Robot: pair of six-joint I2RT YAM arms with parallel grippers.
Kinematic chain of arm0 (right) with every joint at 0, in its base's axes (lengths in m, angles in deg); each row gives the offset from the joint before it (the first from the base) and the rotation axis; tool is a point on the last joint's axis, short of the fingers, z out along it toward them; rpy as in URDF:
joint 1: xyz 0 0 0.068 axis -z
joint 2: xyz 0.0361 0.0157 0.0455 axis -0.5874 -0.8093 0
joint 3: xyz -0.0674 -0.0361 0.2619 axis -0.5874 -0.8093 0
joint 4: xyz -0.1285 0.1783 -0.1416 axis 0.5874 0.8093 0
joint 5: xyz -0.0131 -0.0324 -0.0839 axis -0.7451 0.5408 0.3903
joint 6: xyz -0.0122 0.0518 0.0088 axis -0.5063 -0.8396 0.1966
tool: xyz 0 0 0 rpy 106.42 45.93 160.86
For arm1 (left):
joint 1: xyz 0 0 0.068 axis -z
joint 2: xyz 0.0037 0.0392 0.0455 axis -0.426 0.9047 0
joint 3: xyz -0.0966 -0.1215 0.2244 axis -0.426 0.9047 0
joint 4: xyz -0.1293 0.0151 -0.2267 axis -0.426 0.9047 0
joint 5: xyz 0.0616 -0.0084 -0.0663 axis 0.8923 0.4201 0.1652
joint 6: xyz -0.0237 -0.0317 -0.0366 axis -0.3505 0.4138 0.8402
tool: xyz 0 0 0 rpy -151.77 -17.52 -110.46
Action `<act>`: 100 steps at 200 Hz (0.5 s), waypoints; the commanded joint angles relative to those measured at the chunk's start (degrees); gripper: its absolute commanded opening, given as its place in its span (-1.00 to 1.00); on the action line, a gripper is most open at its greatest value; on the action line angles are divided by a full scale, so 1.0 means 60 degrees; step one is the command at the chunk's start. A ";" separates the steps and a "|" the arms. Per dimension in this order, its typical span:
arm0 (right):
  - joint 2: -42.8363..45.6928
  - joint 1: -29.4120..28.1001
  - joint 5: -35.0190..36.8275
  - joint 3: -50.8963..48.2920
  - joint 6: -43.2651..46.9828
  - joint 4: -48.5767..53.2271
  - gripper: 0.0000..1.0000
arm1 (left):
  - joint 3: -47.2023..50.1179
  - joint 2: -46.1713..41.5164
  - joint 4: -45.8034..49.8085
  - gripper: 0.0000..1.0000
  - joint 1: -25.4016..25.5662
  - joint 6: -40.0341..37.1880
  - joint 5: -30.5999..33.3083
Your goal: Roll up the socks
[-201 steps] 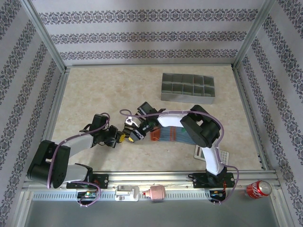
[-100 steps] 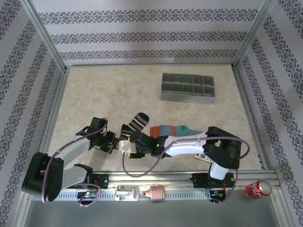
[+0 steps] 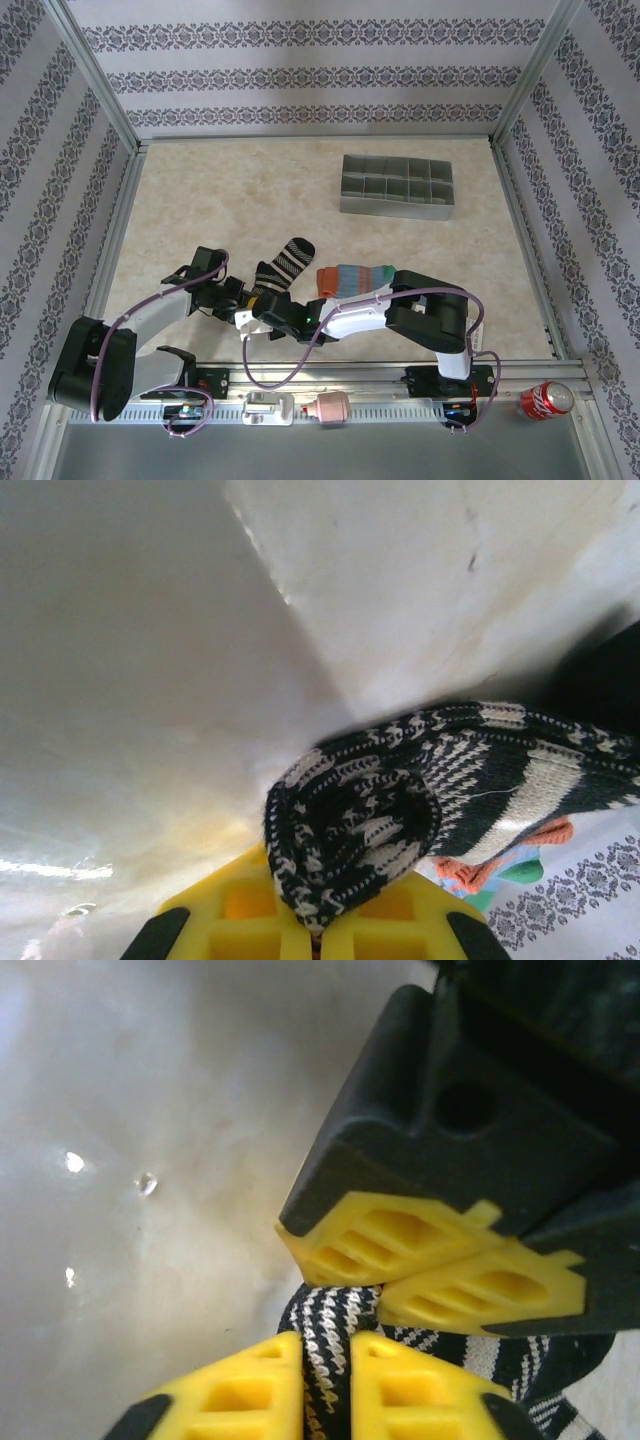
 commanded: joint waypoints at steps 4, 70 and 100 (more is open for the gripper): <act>-0.0366 0.0371 -0.0255 0.0170 -0.0629 0.0664 -1.00 | 0.0110 0.0051 0.0753 -1.00 -0.0017 0.0062 0.0334; -0.0403 0.1711 -0.3901 0.0413 -0.2426 0.2426 -1.00 | -0.0319 -0.1077 0.1476 0.13 -0.0865 -0.0455 0.0472; -0.0632 0.2375 -0.5461 0.0691 -0.3167 0.2815 -1.00 | -0.0298 -0.1505 0.1458 0.21 -0.1158 -0.0641 0.0600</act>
